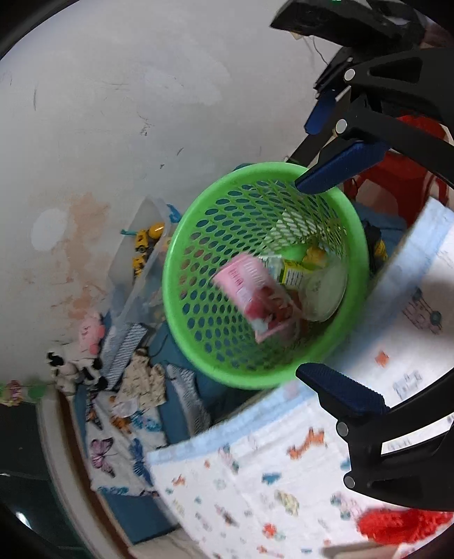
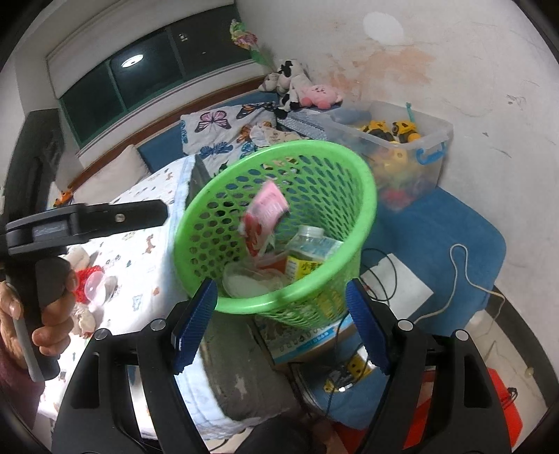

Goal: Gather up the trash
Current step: 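Grasp the red mesh net with the left tool while the right tool moves toward the crumpled tissue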

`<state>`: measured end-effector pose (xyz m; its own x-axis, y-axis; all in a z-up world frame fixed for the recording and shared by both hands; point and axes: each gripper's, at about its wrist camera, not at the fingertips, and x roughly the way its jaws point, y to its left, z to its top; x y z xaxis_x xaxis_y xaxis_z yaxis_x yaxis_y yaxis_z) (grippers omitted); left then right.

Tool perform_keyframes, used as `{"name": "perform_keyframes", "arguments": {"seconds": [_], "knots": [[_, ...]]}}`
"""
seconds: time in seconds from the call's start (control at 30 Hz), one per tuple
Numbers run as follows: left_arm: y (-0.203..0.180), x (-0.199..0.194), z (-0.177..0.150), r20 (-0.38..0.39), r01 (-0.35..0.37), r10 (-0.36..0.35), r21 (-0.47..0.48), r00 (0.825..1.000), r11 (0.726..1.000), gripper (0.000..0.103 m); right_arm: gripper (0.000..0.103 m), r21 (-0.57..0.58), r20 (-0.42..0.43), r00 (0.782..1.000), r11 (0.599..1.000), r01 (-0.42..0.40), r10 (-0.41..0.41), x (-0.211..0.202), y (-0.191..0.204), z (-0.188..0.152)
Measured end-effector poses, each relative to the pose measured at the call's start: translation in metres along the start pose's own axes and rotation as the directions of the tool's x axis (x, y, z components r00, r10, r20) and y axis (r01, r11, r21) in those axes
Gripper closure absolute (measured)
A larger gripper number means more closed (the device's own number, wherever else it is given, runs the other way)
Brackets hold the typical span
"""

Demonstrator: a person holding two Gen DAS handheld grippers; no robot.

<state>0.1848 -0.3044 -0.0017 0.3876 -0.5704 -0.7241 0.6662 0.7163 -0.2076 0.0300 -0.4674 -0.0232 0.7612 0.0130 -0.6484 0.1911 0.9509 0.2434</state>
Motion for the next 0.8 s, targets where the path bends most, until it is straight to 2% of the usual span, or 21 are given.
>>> {"name": "perform_keyframes", "arguments": {"seconds": [0.2, 0.43, 0.57, 0.73, 0.8], "knots": [[0.018, -0.039, -0.026, 0.048, -0.076, 0.076, 0.003, 0.996, 0.997, 0.009, 0.023, -0.027, -0.001, 0.999, 0.999, -0.045, 0.045, 0.004, 0.025, -0.002], [0.06, -0.077, -0.065, 0.067, -0.146, 0.152, -0.085, 0.986, 0.986, 0.009, 0.022, -0.073, -0.023, 0.994, 0.992, -0.107, 0.106, 0.012, 0.06, -0.005], [0.09, -0.096, -0.084, 0.07, -0.205, 0.217, -0.149, 0.974, 0.967, 0.009, 0.021, -0.1, -0.034, 0.99, 0.985, -0.138, 0.136, 0.018, 0.08, -0.005], [0.132, -0.116, -0.105, 0.073, -0.288, 0.313, -0.239, 0.947, 0.927, 0.01, 0.02, -0.13, -0.054, 0.985, 0.977, -0.171, 0.166, 0.026, 0.103, -0.006], [0.151, -0.119, -0.112, 0.061, -0.31, 0.339, -0.281, 0.939, 0.908, 0.015, 0.02, -0.141, -0.06, 0.982, 0.973, -0.183, 0.176, 0.028, 0.111, -0.008]]}}
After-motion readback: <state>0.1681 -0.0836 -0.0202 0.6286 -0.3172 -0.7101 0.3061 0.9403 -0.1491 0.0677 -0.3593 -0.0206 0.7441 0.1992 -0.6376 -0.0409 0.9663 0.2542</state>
